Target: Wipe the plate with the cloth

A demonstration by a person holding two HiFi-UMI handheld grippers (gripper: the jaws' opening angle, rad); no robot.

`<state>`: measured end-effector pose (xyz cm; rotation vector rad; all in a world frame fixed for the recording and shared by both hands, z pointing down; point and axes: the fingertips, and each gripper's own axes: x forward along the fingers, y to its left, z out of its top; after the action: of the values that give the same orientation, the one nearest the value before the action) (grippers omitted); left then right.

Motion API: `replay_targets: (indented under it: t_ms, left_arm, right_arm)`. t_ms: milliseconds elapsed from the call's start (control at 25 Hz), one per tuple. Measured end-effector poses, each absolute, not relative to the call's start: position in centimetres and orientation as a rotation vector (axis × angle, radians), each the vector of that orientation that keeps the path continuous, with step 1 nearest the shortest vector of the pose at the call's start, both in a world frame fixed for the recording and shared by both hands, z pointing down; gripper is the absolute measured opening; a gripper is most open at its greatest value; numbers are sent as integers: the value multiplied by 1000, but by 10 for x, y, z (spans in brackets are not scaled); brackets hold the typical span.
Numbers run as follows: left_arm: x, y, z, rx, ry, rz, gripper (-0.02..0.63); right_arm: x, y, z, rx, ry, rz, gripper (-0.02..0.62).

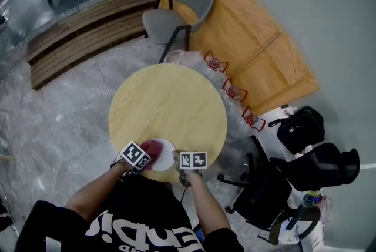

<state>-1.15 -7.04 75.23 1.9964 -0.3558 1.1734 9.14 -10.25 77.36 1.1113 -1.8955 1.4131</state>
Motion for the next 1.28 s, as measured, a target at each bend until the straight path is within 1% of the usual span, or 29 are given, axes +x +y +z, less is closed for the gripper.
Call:
replay_targets:
  t_ms: [280,520,680,1040,1280]
  left_arm:
    - [3,-89,752,2012,-366,1185,65]
    - [37,-71,751,2030,-265,1183,65]
    - [46,-57,752,2041,-210,1194,64]
    - [31,-53,729,1997,-130,1106,66]
    - [16,-63,703,2006,-128,1066,66]
  right_arm:
    - [90,-102,774,1116,-1891,1437,48]
    - [90,-103,775,1128,-1886,1441,48]
    - [91,-104,775,1143,-1885,1446,48]
    - [93,-85,765,1129,-1886,1486,48]
    - [98,-81,725,1118,-1958,1444,48]
